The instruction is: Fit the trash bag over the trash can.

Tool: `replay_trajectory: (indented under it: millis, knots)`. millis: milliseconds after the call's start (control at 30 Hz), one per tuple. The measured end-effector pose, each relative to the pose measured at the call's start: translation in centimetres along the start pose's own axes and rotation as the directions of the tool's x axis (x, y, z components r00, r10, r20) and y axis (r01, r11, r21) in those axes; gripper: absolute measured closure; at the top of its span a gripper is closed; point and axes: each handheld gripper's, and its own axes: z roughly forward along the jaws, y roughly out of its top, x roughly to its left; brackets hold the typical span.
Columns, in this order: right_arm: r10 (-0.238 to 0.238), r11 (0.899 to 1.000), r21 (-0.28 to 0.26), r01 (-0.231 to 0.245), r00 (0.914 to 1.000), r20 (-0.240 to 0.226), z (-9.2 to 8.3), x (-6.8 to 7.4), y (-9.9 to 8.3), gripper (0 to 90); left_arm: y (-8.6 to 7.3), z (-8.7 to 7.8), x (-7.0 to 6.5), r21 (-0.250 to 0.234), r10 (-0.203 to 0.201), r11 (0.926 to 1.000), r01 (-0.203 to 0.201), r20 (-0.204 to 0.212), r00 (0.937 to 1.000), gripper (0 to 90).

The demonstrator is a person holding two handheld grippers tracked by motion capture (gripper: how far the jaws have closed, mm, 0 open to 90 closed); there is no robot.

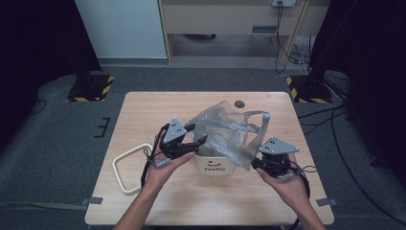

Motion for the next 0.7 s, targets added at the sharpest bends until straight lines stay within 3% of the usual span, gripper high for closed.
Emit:
replay_trajectory:
  millis: [267,500,600,700]
  knots:
    - [-0.006,1.0,0.003,0.006,0.9997,-0.022,0.4,0.1,0.7,66.5,0.2,1.3,1.1,-0.006,0.041,0.9992,-0.04,0.036,0.9985,30.8]
    - [0.002,1.0,0.003,-0.002,0.9996,-0.028,0.7,0.0,0.8,66.7,0.1,2.6,1.3,0.006,0.033,0.9994,-0.033,0.095,0.995,27.6]
    - [0.0,1.0,0.001,0.0,0.9996,-0.029,0.8,0.0,0.9,67.0,0.0,3.1,1.1,0.021,0.029,0.9993,-0.032,0.106,0.9939,29.3]
    - [-0.002,1.0,0.006,0.002,0.9994,-0.033,0.9,0.0,1.1,67.2,-0.1,3.4,1.2,0.043,0.027,0.9986,-0.031,0.096,0.9951,37.0]
